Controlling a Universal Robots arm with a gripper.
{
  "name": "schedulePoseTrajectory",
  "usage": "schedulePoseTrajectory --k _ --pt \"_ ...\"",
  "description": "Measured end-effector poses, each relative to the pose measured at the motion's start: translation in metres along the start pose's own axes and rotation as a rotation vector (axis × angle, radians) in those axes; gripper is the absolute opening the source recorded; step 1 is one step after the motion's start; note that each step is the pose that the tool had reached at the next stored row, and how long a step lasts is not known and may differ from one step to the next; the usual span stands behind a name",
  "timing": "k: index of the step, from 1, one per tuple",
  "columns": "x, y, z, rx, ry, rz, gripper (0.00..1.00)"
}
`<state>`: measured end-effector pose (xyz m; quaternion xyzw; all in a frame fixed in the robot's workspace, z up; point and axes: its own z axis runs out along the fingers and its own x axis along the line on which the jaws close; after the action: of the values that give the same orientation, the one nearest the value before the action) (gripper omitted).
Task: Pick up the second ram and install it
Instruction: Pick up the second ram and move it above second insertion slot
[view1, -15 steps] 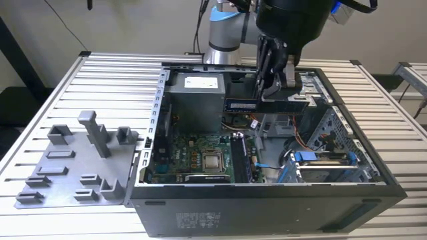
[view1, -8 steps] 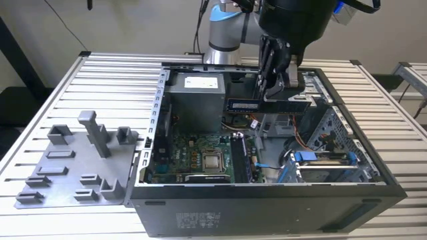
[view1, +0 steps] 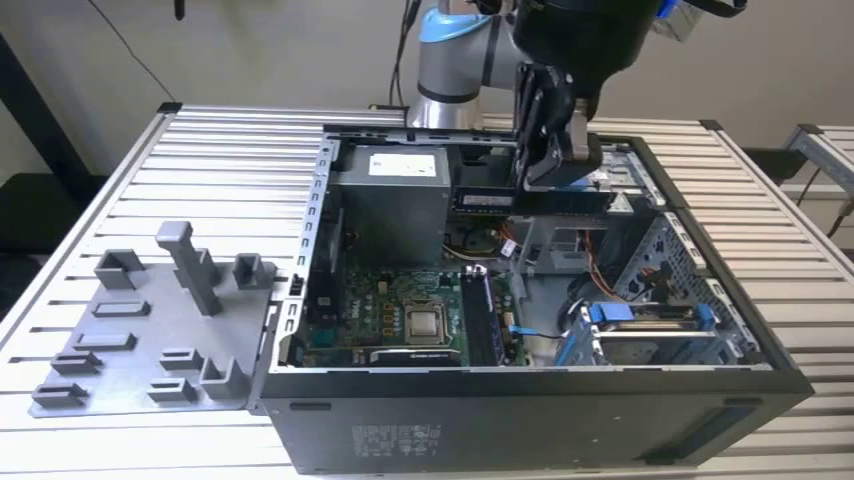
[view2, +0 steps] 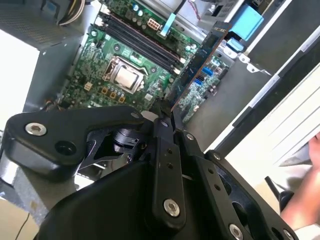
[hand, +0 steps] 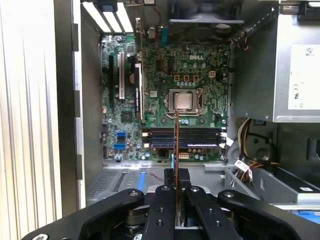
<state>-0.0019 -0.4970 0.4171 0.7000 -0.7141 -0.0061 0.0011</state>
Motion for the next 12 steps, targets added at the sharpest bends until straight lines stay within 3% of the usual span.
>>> schedulePoseTrajectory --k 12 --pt "-0.0386 -0.0001 0.0003 0.0 -0.0001 0.0 0.14"
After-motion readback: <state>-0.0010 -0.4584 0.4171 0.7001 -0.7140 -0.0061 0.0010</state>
